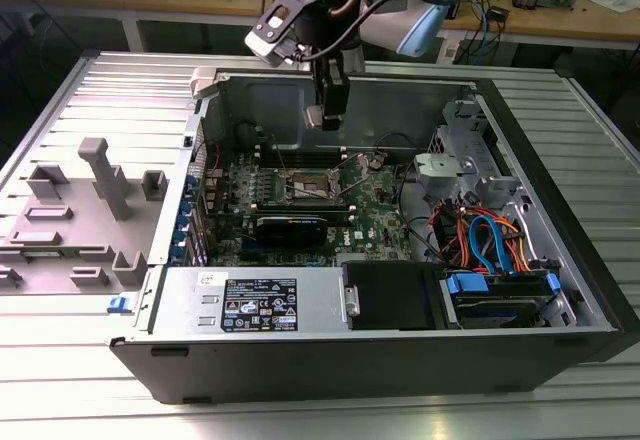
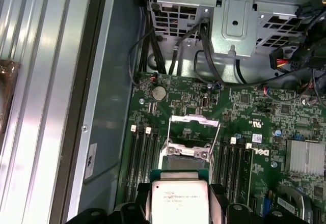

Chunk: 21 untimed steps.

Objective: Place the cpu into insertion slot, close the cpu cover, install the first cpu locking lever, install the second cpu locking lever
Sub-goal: 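Place the cpu into insertion slot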

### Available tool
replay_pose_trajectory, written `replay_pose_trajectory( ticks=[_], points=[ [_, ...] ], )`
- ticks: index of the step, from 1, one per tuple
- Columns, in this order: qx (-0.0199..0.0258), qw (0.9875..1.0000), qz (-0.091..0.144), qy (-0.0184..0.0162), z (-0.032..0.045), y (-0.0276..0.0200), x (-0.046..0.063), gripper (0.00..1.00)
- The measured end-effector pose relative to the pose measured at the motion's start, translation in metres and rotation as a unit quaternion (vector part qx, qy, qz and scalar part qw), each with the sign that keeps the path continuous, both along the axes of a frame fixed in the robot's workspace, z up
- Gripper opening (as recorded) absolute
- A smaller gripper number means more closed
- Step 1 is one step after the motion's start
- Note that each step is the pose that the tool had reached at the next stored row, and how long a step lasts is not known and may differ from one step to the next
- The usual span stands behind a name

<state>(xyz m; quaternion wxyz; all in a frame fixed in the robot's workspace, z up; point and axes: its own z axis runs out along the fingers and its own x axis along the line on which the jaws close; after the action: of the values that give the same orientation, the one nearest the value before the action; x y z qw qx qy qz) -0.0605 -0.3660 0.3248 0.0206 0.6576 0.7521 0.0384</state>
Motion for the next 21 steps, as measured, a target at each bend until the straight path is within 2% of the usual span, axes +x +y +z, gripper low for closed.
replay_pose_trajectory(
  ticks=[13, 17, 21],
  points=[
    [0.0001, 1.0000, -0.001, 0.0000, -0.0010, 0.0001, -0.002, 0.54],
    [0.0001, 0.9997, -0.025, 0.0000, -0.0066, 0.0002, -0.004, 0.54],
    [0.0000, 0.9995, -0.033, 0.0006, -0.0145, 0.0002, -0.004, 0.54]
  ],
)
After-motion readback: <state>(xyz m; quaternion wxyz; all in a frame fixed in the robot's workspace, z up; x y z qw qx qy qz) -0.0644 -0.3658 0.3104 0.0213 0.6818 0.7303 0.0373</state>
